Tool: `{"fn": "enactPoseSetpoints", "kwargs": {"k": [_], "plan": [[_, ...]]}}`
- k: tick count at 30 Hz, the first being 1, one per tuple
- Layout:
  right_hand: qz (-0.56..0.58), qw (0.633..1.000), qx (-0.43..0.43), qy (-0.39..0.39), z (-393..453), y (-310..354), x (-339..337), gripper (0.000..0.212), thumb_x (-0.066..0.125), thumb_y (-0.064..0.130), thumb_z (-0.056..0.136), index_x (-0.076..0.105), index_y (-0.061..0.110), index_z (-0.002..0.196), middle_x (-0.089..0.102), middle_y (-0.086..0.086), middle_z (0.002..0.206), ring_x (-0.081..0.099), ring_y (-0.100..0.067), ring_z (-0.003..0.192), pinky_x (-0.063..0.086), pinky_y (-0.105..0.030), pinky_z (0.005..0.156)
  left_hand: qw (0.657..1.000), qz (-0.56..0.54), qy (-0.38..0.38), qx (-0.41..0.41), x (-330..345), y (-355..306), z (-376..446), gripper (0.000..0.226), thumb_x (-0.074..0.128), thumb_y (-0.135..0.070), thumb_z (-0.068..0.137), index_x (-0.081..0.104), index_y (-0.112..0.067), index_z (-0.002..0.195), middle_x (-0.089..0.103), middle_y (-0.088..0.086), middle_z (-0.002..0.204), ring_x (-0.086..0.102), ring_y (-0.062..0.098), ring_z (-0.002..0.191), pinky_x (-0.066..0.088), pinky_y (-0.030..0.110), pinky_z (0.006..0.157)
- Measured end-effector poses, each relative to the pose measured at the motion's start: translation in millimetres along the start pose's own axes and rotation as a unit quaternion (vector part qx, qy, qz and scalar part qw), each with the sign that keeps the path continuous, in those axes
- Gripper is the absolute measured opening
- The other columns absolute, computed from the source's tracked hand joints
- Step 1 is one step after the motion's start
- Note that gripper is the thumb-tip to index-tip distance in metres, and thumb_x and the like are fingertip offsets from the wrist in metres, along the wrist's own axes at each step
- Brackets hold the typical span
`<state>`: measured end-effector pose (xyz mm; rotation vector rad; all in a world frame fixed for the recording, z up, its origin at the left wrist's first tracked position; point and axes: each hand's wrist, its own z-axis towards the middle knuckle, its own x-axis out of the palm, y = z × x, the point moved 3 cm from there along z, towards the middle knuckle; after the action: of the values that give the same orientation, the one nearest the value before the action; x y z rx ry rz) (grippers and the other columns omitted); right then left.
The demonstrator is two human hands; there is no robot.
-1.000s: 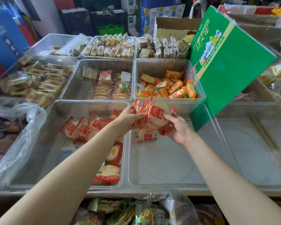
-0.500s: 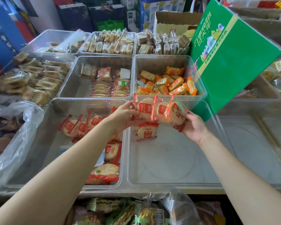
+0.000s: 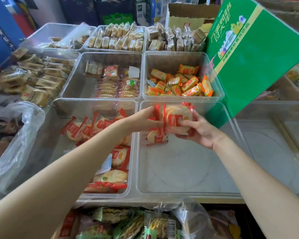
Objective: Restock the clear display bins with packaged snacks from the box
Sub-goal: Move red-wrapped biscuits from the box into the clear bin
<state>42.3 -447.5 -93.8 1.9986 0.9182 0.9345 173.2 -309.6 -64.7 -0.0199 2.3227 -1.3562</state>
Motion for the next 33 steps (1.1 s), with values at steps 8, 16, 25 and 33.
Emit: {"fn": "enactPoseSetpoints", "kwargs": {"k": [8, 16, 25, 33], "plan": [[-0.711, 0.69, -0.116, 0.073, 26, -50, 42, 0.067, 0.074, 0.024, 0.075, 0.042, 0.014, 0.133, 0.042, -0.011, 0.123, 0.048, -0.026, 0.109, 0.039, -0.029, 0.089, 0.862, 0.485, -0.08, 0.126, 8, 10, 29, 0.037, 0.047, -0.009, 0.09, 0.055, -0.018, 0.126, 0.054, -0.001, 0.13, 0.048, 0.017, 0.124, 0.024, 0.035, 0.109], [-0.633, 0.75, -0.049, -0.187, 42, -82, 26, 0.109, 0.082, 0.034, 0.067, 0.01, 0.008, 0.144, 0.011, -0.011, 0.148, 0.029, -0.03, 0.133, 0.042, -0.041, 0.097, 0.762, 0.646, 0.033, 0.038, 25, 27, 44, 0.035, 0.041, -0.014, 0.094, 0.054, -0.014, 0.126, 0.036, 0.013, 0.147, 0.023, 0.026, 0.141, -0.003, 0.048, 0.115], [-0.444, 0.881, 0.007, -0.163, 66, -99, 22, 0.114, 0.088, 0.022, 0.053, 0.018, 0.005, 0.142, 0.046, -0.011, 0.134, 0.049, -0.026, 0.123, 0.042, -0.038, 0.102, 0.758, 0.651, 0.041, 0.025, 25, 26, 48, 0.101, 0.046, -0.071, 0.079, 0.006, -0.009, 0.149, 0.013, 0.024, 0.153, 0.011, 0.034, 0.144, -0.006, 0.05, 0.114], [-0.443, 0.885, 0.079, -0.12, 58, -96, 6, 0.124, 0.093, 0.048, 0.034, 0.031, 0.013, 0.136, 0.054, -0.003, 0.129, 0.053, -0.022, 0.12, 0.044, -0.037, 0.101, 0.76, 0.649, 0.028, 0.029, 29, 23, 42, 0.098, 0.051, -0.062, 0.083, 0.004, -0.008, 0.149, 0.007, 0.02, 0.156, 0.012, 0.031, 0.144, 0.0, 0.049, 0.115]]}}
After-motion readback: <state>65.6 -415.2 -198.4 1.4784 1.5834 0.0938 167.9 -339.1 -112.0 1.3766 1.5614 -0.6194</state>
